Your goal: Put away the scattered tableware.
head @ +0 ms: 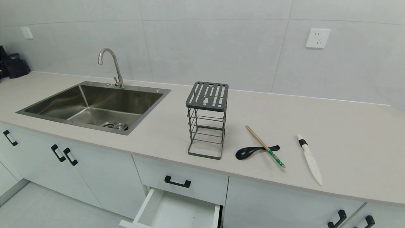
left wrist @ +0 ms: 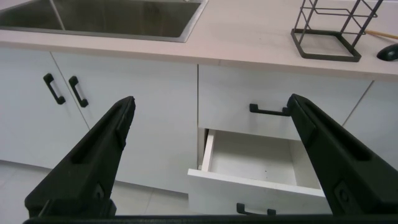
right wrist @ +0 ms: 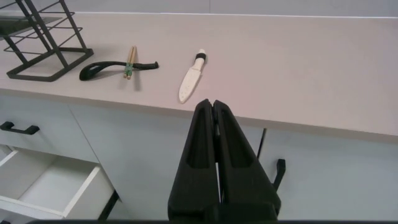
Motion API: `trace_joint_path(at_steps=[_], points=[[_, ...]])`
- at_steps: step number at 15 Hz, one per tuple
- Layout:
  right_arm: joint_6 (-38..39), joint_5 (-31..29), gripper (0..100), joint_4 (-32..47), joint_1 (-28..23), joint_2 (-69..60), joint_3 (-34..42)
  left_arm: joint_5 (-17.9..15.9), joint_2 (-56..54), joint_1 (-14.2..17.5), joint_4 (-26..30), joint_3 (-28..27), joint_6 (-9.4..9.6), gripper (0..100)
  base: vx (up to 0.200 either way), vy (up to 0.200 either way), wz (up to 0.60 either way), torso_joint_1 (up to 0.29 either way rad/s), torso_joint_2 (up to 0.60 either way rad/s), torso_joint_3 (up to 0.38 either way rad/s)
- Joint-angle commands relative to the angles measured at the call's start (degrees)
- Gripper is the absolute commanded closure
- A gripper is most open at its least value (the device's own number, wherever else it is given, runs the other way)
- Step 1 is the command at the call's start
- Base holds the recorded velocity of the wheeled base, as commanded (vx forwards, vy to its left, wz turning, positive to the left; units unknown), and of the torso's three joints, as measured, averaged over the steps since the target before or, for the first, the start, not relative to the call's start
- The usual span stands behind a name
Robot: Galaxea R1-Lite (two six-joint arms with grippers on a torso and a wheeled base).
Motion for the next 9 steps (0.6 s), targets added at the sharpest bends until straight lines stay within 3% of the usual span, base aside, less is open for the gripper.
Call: trace_joint_path(at_steps=[1,2,3,9], points=[[0.02,-0.01,100,-0.01,0.04,0.06,-0.02,-0.01,0.07,0.0,-0.01,0.02,0.02,0,0.0,0.0,0.0,0.0,0.0,0.0],[0.02,-0.01,100,-0.01,0.04,0.06,-0.02,-0.01,0.07,0.0,-0.01,0.02,0.02,0,0.0,0.0,0.0,0.0,0.0,0.0],[0.02,0.07,0,-0.01,0.04,0.06,-0.02,-0.01,0.07,0.0,-0.01,0.02,0.02,0,0.0,0.0,0.0,0.0,0.0,0.0],[-0.51,0.69,0,-0.01,-0.05,0.06,-0.02,-0.01,0.07,0.0,-0.01,0.02,0.02,0,0.0,0.0,0.0,0.0,0.0,0.0]])
